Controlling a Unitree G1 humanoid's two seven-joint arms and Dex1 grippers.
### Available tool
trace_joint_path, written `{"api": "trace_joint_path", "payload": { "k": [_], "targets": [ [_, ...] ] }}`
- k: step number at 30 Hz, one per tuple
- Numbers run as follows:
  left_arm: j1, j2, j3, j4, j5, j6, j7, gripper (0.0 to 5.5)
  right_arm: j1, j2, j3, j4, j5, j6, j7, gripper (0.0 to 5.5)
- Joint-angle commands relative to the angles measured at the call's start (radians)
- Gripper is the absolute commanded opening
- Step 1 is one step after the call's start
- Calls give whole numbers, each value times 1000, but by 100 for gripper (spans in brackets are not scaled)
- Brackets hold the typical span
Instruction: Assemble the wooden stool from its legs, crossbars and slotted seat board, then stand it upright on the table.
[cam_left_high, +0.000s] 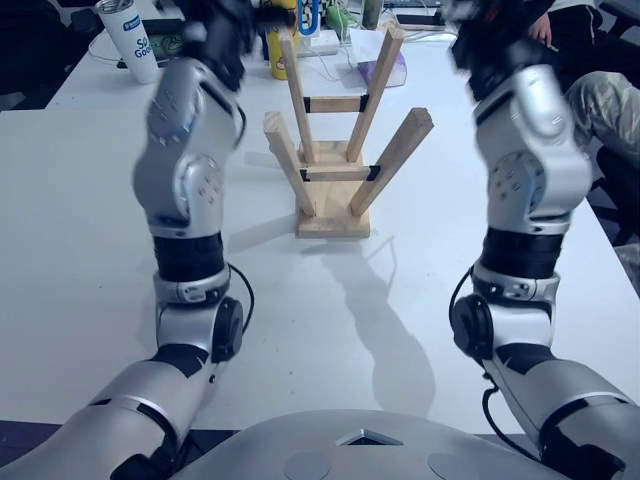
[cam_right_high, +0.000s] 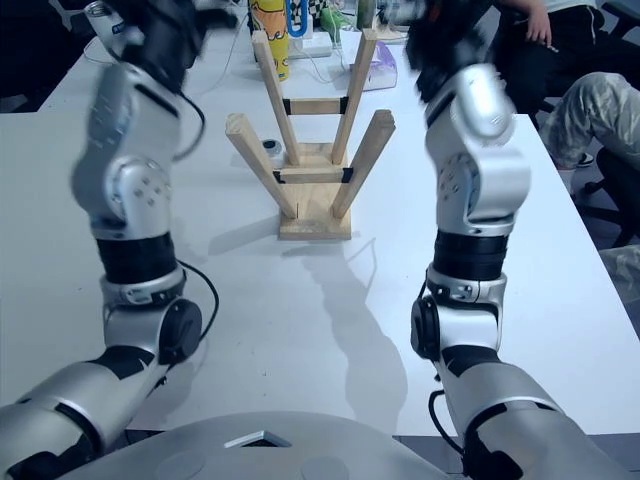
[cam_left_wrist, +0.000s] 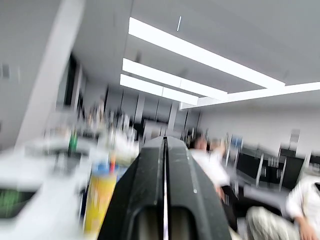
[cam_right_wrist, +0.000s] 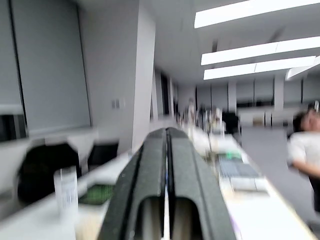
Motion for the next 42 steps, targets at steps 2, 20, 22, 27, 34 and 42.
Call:
{"api": "trace_joint_path", "payload": {
  "k": [2,20,22,27,34,42],
  "targets": [
    [164,9,-111,19,32,81,-48,2,155,-18,122,16,-27,73,72,0],
    [294,-97,-111,111,65,-122,-15,2,264,4,173,67,-72,108,73,0],
    [267,-93,-83,79,48,-129,-6,2,239,27,123,44,-53,53,48,0],
    [289,-35,-14,93,84,-168,20,2,189,6,25,37,-99,-81,-45,0],
    [487,8,-4,35,110,-107,17,2,296,-141,-1,307,-275,-223,-83,0],
    [706,33,-6,-49,153,-42,31,2,567,-372,286,247,-283,24,446,0]
  ]
}}
